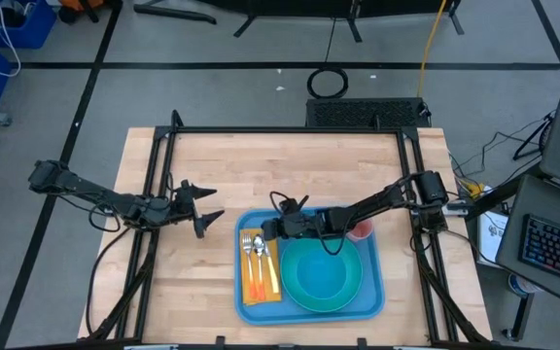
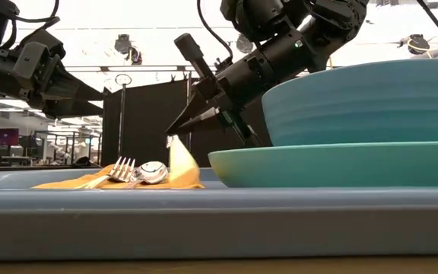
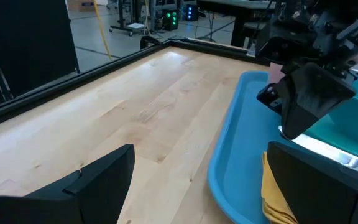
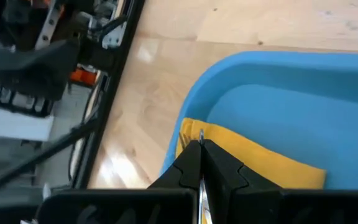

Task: Set up tray
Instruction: Put the light yellow knife on the yellow napkin to the right of the orange spoon

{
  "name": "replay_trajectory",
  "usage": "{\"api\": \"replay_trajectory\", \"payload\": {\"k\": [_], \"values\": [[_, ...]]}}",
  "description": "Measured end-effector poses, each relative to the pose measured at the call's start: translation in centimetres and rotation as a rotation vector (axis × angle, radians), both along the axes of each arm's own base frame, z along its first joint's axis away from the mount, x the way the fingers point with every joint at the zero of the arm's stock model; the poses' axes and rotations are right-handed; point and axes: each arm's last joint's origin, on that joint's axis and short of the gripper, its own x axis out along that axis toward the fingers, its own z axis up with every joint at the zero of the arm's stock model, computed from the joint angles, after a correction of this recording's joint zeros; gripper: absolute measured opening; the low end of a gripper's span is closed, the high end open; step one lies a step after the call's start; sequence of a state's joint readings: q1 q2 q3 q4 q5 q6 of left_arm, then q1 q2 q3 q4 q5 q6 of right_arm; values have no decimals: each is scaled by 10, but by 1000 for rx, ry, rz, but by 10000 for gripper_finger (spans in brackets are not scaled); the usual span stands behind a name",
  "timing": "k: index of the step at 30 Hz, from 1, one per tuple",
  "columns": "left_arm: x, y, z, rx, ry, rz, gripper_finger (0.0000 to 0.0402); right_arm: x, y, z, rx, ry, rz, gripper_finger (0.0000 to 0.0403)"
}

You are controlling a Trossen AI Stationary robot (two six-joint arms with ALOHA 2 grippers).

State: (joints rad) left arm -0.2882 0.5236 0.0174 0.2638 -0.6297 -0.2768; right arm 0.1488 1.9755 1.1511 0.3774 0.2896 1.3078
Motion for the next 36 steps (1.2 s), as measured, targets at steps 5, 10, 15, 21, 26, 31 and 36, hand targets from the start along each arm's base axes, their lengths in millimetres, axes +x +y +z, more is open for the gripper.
{"api": "replay_trajectory", "payload": {"k": [5, 10, 15, 21, 26, 31, 36], "values": [[0, 0, 0, 0, 0, 0, 367, -1, 0, -1, 37, 5, -47, 0], [0, 0, 0, -2, -1, 1, 367, -3, 1, -4, 69, 33, -68, 0], [0, 0, 0, -2, 0, 1, 367, -4, 3, -5, 77, 38, -65, 0], [0, 0, 0, -1, 1, 1, 367, -4, 3, -5, 74, 48, -65, 0], [0, 0, 0, 1, 2, 0, 367, -4, 3, -5, 73, 48, -65, 0], [0, 0, 0, 1, 2, 0, 367, -4, 3, -5, 73, 47, -66, 0], [0, 0, 0, 1, 3, 0, 367, -4, 3, -5, 73, 47, -66, 0]]}}
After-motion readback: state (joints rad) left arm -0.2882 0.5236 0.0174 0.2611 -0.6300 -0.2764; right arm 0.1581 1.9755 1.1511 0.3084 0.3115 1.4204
